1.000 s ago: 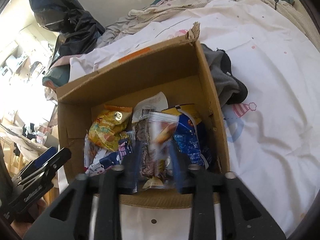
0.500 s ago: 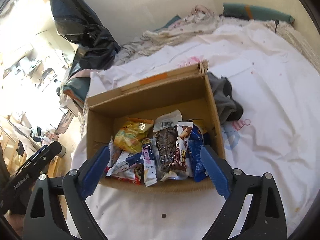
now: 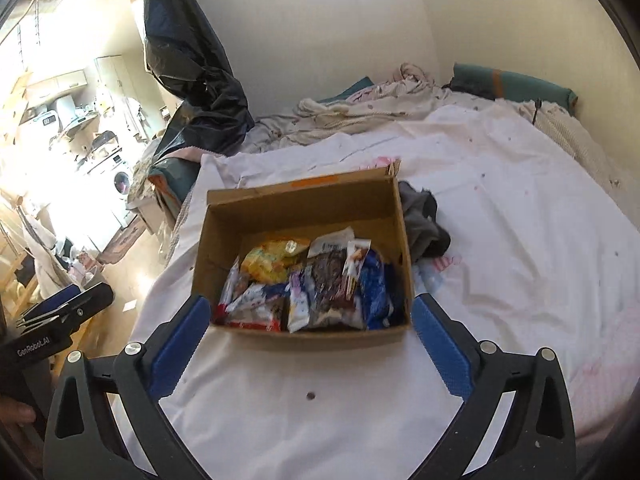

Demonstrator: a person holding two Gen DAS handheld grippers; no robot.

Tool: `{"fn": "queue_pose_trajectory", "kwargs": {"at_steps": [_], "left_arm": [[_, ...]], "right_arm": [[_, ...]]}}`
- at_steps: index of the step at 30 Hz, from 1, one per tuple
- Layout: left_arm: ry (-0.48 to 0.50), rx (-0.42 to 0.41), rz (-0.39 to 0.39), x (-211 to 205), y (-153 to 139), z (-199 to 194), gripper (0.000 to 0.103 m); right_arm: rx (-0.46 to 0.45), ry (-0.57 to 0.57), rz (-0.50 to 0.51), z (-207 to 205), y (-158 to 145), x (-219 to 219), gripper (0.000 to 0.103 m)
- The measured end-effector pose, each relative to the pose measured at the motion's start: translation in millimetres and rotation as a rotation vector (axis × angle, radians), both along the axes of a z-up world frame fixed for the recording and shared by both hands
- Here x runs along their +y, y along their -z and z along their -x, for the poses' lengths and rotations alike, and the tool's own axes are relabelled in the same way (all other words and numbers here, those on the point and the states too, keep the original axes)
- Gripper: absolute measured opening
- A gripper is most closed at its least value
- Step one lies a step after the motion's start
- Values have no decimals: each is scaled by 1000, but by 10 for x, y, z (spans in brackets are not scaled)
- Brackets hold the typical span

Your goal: Organize snacks

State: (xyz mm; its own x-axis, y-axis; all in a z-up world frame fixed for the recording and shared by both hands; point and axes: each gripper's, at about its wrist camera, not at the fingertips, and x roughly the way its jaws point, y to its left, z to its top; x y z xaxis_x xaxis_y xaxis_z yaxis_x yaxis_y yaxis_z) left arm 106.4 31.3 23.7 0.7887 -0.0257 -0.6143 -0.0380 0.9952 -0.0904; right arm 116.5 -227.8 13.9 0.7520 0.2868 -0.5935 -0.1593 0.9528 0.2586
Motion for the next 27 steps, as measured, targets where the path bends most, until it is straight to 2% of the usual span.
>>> {"fn": "queue_pose_trajectory", "kwargs": {"at_steps": [3, 11, 20, 23, 27], "left_arm": [[4, 7, -4, -14, 29, 164, 103], [-25, -6, -22, -32, 100, 475, 103], [-15, 7, -8, -71, 154, 479, 103], [-8, 22, 28, -56, 170, 464, 103], [-10, 29, 32, -58, 184, 452, 103]], "right_arm": [[37, -30, -9, 89, 46, 46, 103], [46, 23, 12, 383, 109, 111, 103], [51, 30, 53, 380, 175, 192, 103], [59, 23, 61, 367, 195, 215, 103], [71, 21, 65, 355, 226, 224, 103]]}}
